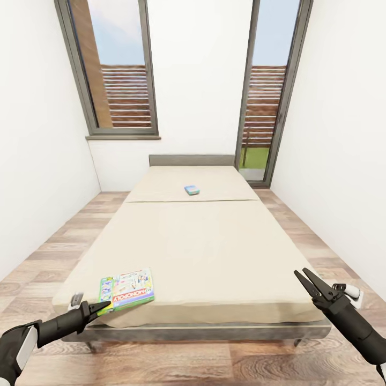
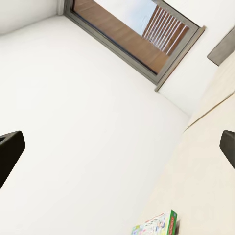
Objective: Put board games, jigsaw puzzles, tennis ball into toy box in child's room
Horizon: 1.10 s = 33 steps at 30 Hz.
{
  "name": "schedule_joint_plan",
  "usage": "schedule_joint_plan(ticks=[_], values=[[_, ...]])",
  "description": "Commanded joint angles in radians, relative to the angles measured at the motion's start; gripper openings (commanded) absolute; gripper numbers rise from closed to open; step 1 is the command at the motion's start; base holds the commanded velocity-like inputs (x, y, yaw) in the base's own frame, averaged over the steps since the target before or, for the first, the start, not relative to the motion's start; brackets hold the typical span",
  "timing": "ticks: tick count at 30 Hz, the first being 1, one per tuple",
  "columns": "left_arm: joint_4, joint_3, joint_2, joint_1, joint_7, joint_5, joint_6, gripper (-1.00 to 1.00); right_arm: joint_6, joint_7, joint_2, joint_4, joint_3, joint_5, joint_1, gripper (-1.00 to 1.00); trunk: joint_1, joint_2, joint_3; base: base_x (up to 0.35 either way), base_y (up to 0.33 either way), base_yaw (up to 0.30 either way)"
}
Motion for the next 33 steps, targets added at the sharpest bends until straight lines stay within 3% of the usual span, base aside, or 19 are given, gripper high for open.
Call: schedule_joint_plan(ticks=[1,12,13,19,33], values=[[0.001,0.001,0.0,0.0,-0.002,-0.007,-0.002,-1.0,0.006,0.001,0.0,0.0,0.0,-0.004,-0.001,1.0,-0.004,0.007,0.002,0.0,0.0,0.0],[0.001,-0.001,0.0,0.0,-0.005,-0.007,-0.002,-1.0,0.006,0.001,0.001,0.0,0.0,-0.004,-0.001,1.0,-0.046,0.084,0.037,0.0,0.0,0.0],[-0.008,0.003,0.008,-0.001,-0.025,-0.002,0.024,-1.0,0.004,0.001,0.001,0.001,0.001,-0.004,-0.001,1.0,-0.046,0.084,0.037,0.0,0.0,0.0],[-0.011,0.004,0.01,-0.001,-0.079,-0.001,0.036,-1.0,0.004,0.001,0.001,0.0,0.001,-0.004,-0.001,1.0,-0.065,0.119,0.052,0.0,0.0,0.0],[-0.027,0.002,0.012,-0.001,-0.111,-0.001,0.043,-1.0,0.004,0.001,0.001,0.001,0.001,-0.004,-0.001,1.0,-0.119,0.217,0.096,0.0,0.0,0.0]])
